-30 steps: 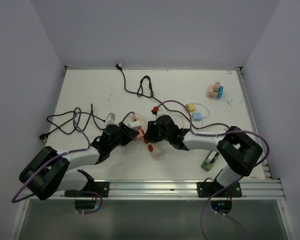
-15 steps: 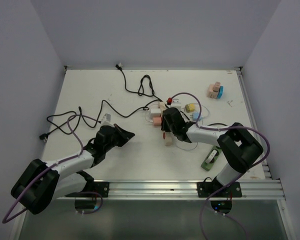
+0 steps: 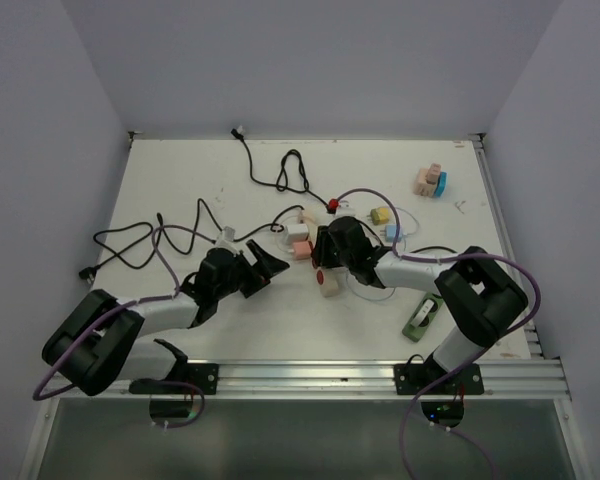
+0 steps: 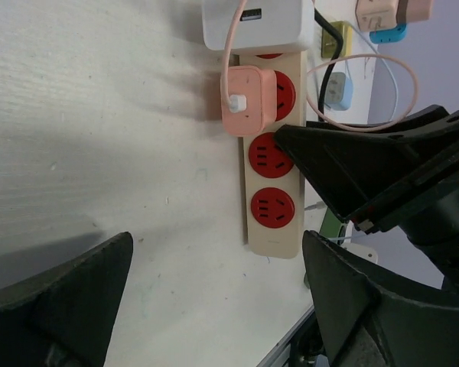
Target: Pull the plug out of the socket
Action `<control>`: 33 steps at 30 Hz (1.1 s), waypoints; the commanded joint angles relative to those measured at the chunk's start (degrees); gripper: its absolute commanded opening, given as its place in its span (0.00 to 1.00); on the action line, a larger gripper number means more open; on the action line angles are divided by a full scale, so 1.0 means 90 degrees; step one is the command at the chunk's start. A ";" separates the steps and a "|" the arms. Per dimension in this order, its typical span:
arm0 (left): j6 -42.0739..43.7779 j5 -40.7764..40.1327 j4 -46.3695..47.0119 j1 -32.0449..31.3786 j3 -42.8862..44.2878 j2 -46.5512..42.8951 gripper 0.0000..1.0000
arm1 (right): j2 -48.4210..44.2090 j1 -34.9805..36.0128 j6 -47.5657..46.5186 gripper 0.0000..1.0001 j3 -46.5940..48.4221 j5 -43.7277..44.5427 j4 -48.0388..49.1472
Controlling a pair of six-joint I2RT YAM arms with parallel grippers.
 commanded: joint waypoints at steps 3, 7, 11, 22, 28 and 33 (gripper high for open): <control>-0.0097 0.0204 0.1131 -0.0190 0.0469 0.0793 0.96 | -0.0227 0.0057 0.0350 0.00 -0.0119 -0.1003 0.0511; -0.0185 -0.0078 0.1083 -0.0239 0.0898 0.1262 0.90 | -0.0110 0.0057 0.0400 0.00 -0.0158 -0.1199 0.0657; -0.0185 -0.0390 0.0917 -0.0259 0.1250 0.1691 0.83 | -0.0100 0.0067 0.0429 0.00 -0.0177 -0.1287 0.0745; -0.0185 -0.0597 0.0829 -0.0337 0.1505 0.2239 0.68 | -0.0061 0.0067 0.0517 0.00 -0.0197 -0.1414 0.0872; -0.0204 -0.0626 0.0897 -0.0386 0.1583 0.2483 0.56 | -0.0012 0.0057 0.0556 0.00 -0.0207 -0.1512 0.0941; -0.0214 -0.0705 0.0975 -0.0376 0.1535 0.2503 0.33 | -0.0002 0.0067 0.0507 0.00 -0.0216 -0.1522 0.0863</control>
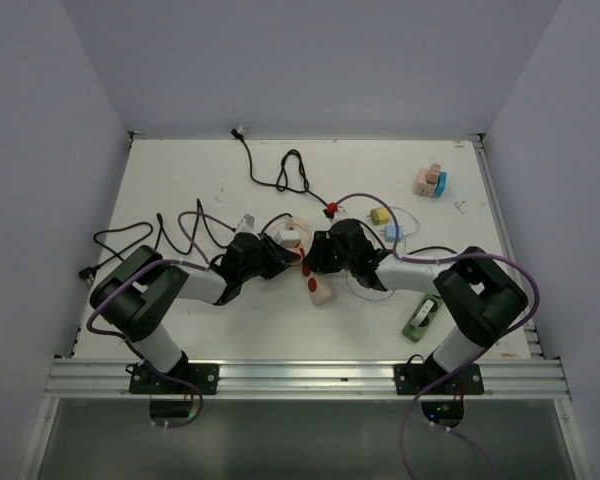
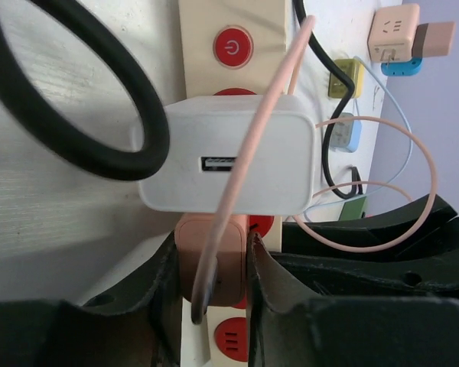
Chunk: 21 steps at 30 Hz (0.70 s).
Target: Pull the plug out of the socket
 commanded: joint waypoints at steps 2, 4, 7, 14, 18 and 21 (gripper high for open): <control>-0.0020 -0.0243 0.0383 -0.0002 0.0007 0.0016 0.12 | 0.0027 0.0055 0.0072 0.12 0.0014 -0.0332 0.0428; -0.0117 -0.0243 0.0627 -0.0012 -0.0140 -0.0023 0.00 | 0.0017 0.0055 0.0140 0.28 -0.0005 -0.0409 0.0428; -0.0196 -0.0224 0.0832 -0.0012 -0.0267 -0.0101 0.00 | -0.0012 0.0045 0.0219 0.56 -0.0035 -0.0459 0.0360; -0.0235 -0.0272 0.1135 -0.0012 -0.0404 -0.0238 0.00 | 0.0164 0.0094 0.0385 0.71 0.0014 -0.0683 -0.0001; -0.0264 -0.0263 0.1330 -0.0012 -0.0501 -0.0268 0.00 | 0.0349 0.0162 0.0365 0.63 0.0102 -0.0567 -0.0236; -0.0284 -0.0253 0.1506 -0.0012 -0.0560 -0.0316 0.00 | 0.0496 0.0172 0.0307 0.56 0.0190 -0.0527 -0.0422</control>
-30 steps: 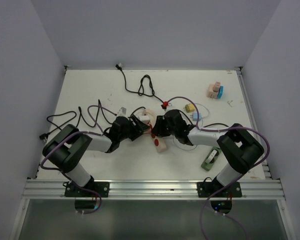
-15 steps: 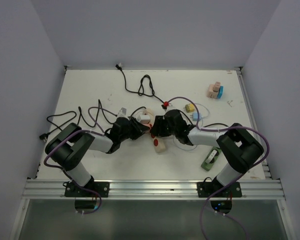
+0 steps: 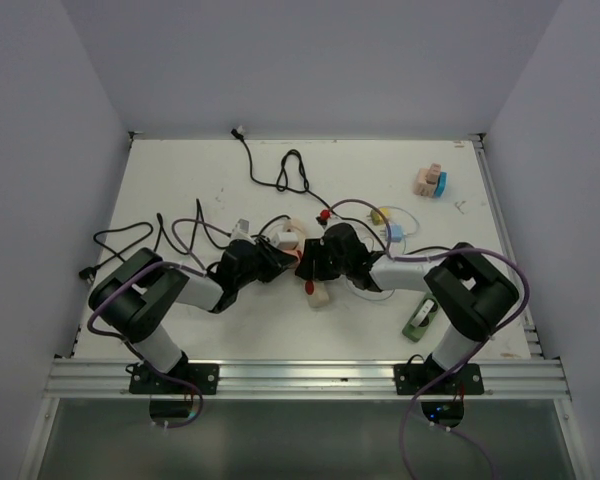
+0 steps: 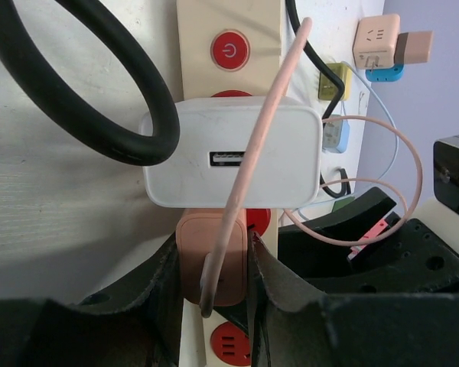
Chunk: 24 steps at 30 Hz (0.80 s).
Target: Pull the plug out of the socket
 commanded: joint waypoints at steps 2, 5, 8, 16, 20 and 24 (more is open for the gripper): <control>0.0007 -0.0168 0.0747 -0.0007 -0.0089 -0.0309 0.00 | 0.0270 0.0053 -0.0014 0.40 0.0183 0.0002 -0.0356; 0.0037 -0.0139 0.0776 -0.0007 -0.0128 -0.0445 0.00 | 0.0261 0.0053 -0.0043 0.12 0.0232 0.0285 -0.0551; 0.0047 -0.0119 0.0601 -0.0017 -0.0216 -0.0689 0.00 | 0.0202 0.0043 -0.0092 0.00 0.0310 0.0655 -0.0882; -0.0032 -0.0149 -0.0424 0.0051 -0.0578 -0.1850 0.00 | 0.0144 -0.0308 -0.0043 0.00 0.0398 0.1672 -0.1693; -0.0041 -0.0138 -0.1166 0.0159 -0.0461 -0.2369 0.00 | 0.0007 -0.0532 -0.0082 0.00 0.0339 0.1975 -0.1890; -0.0207 -0.0109 -0.1858 0.0159 -0.0392 -0.2828 0.00 | -0.0188 -0.0660 -0.0140 0.00 0.0310 0.2141 -0.1919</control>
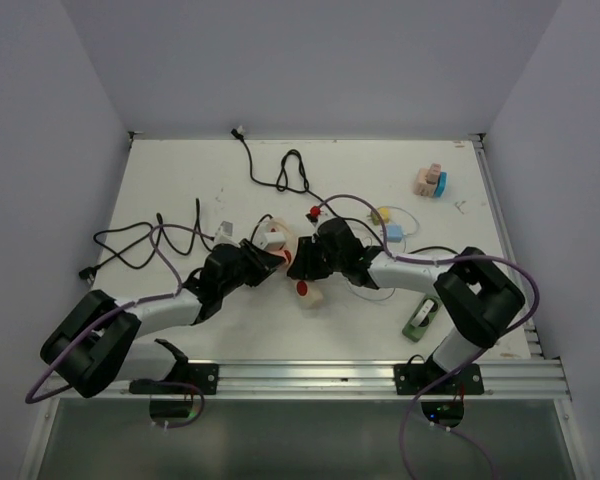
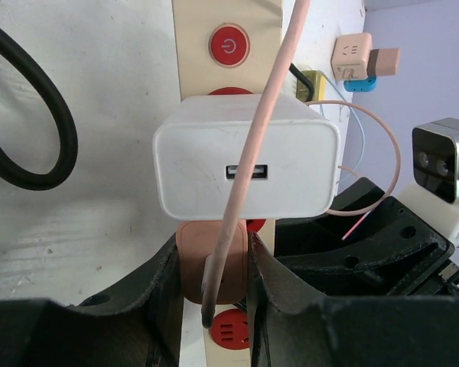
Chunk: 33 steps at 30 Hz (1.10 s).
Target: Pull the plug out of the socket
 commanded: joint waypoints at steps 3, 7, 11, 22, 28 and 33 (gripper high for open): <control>-0.0207 0.0151 -0.0792 0.0101 0.0206 -0.1214 0.00 | -0.0116 -0.0854 -0.0233 0.00 -0.0081 0.2596 -0.1293; -0.0237 -0.0015 -0.1526 0.0101 0.0313 -0.1820 0.00 | -0.0175 -0.0893 -0.0273 0.00 0.0007 0.2713 -0.1380; -0.0247 -0.0035 -0.2161 0.0101 0.0517 -0.2310 0.00 | -0.0146 -0.0903 -0.0379 0.00 0.0183 0.2811 -0.1381; 0.0368 -0.0221 -0.3197 0.0110 0.0987 -0.2994 0.00 | -0.0740 -0.0981 -0.0790 0.00 0.0564 0.1868 -0.0981; 0.1041 0.0121 -0.2476 0.0120 0.0606 -0.2206 0.03 | -0.1093 -0.0933 -0.1444 0.00 0.0506 -0.0017 -0.1058; 0.1754 0.0638 -0.1782 0.0130 0.0684 -0.1151 0.11 | -0.1483 -0.0806 -0.1688 0.00 -0.0089 -0.0362 -0.0678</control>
